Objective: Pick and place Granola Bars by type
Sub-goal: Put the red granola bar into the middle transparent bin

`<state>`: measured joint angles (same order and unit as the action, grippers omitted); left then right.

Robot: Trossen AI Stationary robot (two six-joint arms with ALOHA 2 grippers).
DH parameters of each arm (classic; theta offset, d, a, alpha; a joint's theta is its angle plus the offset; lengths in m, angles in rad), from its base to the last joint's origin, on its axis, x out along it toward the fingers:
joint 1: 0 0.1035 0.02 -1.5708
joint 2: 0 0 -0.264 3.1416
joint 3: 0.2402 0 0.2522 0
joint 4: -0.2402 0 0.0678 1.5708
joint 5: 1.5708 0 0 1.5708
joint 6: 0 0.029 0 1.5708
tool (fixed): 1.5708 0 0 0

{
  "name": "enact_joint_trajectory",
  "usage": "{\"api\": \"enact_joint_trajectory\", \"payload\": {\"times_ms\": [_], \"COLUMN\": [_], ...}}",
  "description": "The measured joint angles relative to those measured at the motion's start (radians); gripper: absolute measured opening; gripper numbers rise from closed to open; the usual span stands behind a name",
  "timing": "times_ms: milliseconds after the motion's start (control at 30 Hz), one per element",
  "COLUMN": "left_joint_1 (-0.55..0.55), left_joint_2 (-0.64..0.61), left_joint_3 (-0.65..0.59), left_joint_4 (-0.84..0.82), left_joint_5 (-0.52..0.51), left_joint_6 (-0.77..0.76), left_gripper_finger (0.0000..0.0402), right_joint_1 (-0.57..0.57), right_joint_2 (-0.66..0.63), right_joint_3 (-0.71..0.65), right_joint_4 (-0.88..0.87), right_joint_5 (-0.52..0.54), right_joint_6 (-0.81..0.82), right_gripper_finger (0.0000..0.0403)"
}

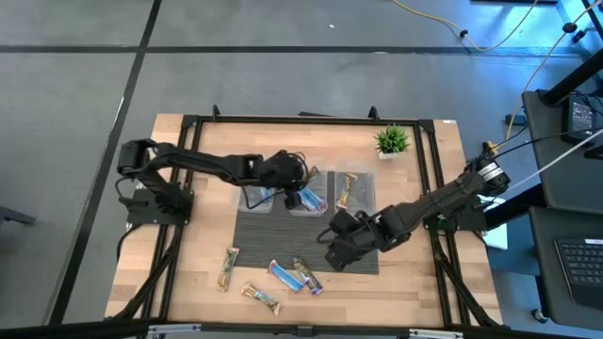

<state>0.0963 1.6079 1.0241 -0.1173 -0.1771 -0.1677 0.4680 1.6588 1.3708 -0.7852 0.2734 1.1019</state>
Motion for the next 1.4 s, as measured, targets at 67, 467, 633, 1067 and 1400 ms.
{"api": "enact_joint_trajectory", "payload": {"times_ms": [67,467,633,1067,1400], "left_joint_1": [0.0,-0.003,-0.004,-0.005,-0.005], "left_joint_2": [0.035,0.145,0.143,0.141,0.14], "left_joint_3": [0.0,0.0,0.0,0.0,0.0], "left_joint_4": [0.005,0.062,0.062,0.062,0.061], "left_joint_5": [-0.001,0.049,0.049,0.108,0.148], "left_joint_6": [-0.012,-0.012,-0.005,-0.003,-0.003], "left_gripper_finger": [0.007,0.007,0.007,0.007,0.0084], "right_joint_1": [0.01,0.023,0.023,0.045,0.047], "right_joint_2": [0.003,0.018,0.019,0.019,0.019], "right_joint_3": [0.0,-0.001,-0.001,-0.001,-0.001], "right_joint_4": [0.02,0.05,0.052,0.084,0.101], "right_joint_5": [0.039,0.072,0.047,0.047,0.048], "right_joint_6": [0.001,0.02,0.019,0.015,0.015], "right_gripper_finger": [0.0174,0.0174,0.0174,0.0174,0.0174]}}
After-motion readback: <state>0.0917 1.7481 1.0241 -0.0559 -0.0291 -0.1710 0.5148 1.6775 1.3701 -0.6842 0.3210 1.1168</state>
